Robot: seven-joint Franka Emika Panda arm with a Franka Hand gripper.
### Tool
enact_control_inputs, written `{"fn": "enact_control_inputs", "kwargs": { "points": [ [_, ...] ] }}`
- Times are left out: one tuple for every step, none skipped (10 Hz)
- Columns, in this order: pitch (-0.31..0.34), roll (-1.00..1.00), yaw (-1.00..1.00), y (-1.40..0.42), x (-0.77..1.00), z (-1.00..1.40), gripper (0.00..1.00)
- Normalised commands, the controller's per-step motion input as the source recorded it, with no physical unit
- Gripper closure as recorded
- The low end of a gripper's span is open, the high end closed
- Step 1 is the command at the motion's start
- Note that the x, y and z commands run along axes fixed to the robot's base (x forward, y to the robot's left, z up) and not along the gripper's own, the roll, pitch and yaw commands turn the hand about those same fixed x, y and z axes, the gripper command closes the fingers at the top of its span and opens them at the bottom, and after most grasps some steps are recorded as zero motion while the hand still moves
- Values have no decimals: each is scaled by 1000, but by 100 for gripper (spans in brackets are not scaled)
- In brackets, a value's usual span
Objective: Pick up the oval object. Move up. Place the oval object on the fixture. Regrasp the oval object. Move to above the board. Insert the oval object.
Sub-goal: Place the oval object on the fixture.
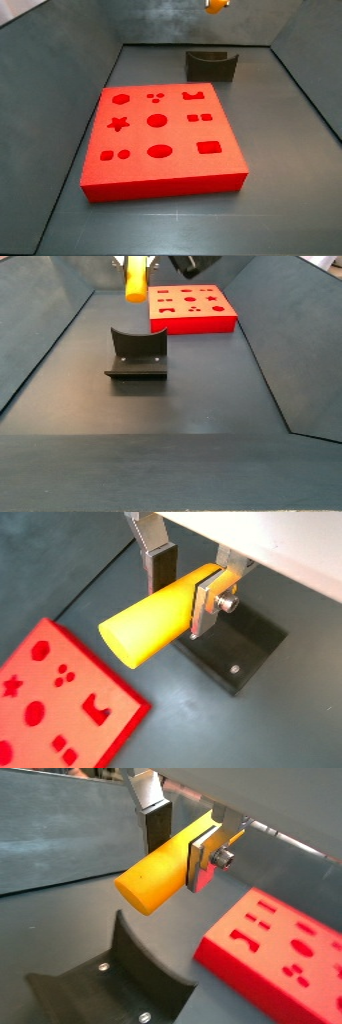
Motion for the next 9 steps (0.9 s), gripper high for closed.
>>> {"fn": "enact_control_inputs", "kwargs": {
  "points": [
    [49,-677,-93,41,55,-11,100],
    [52,-442,-94,44,76,-24,100],
    [53,-279,-92,43,83,-23,100],
    [256,-1000,4,131,131,-1000,100],
    [249,-1000,-10,136,131,-1000,100],
    [281,-976,-93,138,147,-1000,100],
    [264,-824,-141,135,155,-1000,100],
    [208,-609,-196,139,160,-1000,100],
    [158,-448,-224,142,167,-1000,100]
  ]
}}
